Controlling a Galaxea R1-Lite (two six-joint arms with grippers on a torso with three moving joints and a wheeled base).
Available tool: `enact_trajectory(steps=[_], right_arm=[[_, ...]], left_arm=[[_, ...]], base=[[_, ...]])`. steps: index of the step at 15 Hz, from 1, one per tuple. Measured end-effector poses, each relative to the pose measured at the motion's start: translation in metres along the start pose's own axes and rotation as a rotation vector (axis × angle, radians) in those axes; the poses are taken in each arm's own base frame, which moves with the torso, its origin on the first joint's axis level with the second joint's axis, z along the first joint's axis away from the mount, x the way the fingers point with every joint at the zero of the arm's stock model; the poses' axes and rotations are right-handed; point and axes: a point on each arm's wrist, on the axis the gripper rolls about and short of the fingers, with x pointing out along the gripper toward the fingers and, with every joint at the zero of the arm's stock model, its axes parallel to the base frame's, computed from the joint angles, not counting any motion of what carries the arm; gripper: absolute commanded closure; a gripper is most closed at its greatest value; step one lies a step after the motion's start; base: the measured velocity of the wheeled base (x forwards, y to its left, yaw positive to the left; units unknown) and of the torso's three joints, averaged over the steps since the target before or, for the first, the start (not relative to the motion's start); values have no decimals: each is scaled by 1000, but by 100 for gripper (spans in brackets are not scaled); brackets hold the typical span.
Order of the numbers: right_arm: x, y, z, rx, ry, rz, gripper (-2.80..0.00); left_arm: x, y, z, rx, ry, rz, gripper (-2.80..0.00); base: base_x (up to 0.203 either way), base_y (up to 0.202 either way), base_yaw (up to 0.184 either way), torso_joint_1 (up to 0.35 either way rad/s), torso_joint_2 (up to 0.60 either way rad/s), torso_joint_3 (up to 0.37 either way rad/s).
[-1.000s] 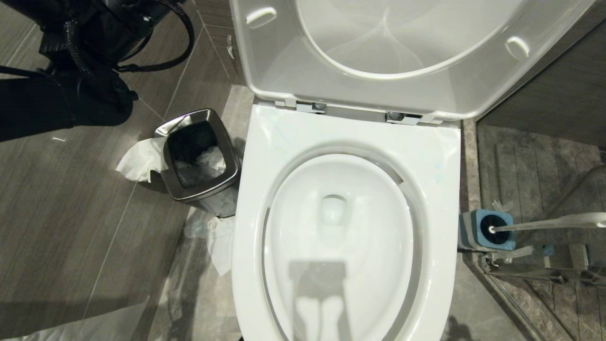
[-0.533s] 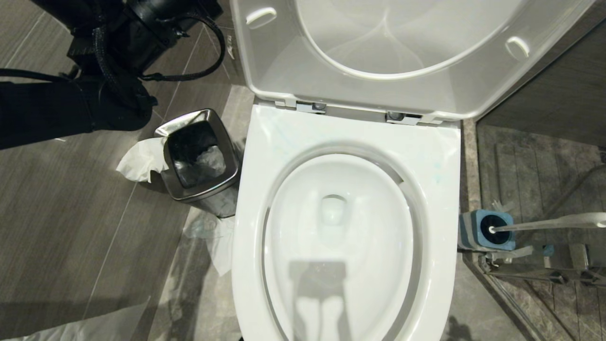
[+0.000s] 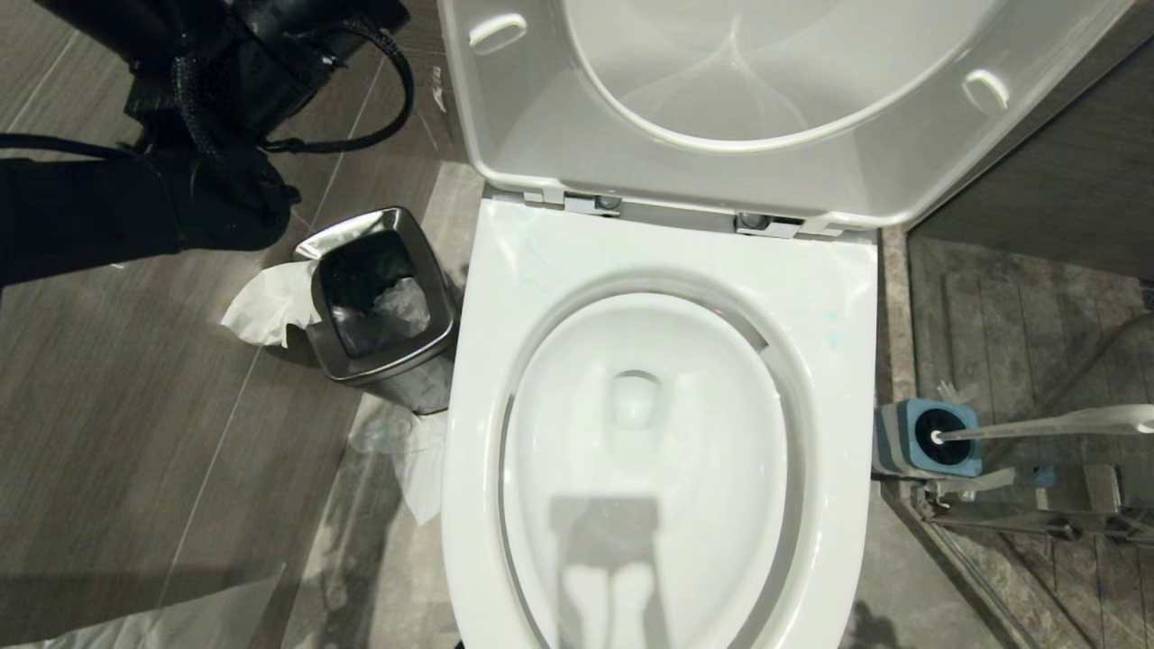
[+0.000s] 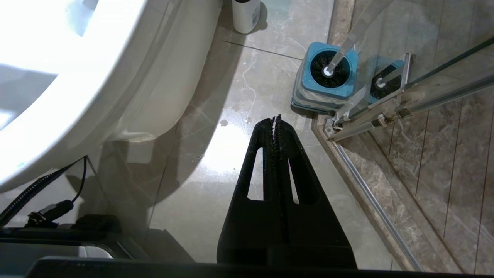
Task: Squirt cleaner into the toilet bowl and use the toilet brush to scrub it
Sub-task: Close the toilet lid
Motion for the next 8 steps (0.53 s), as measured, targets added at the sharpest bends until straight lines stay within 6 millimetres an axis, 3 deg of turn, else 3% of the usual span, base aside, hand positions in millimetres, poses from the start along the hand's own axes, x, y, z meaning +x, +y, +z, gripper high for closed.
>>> enact_trajectory(steps=[8], right_arm=[[0, 0, 0, 0, 0, 0, 0]], left_arm=[[-5, -3, 4, 7, 58, -170, 0]], base=[[0, 0, 0, 0, 0, 0]])
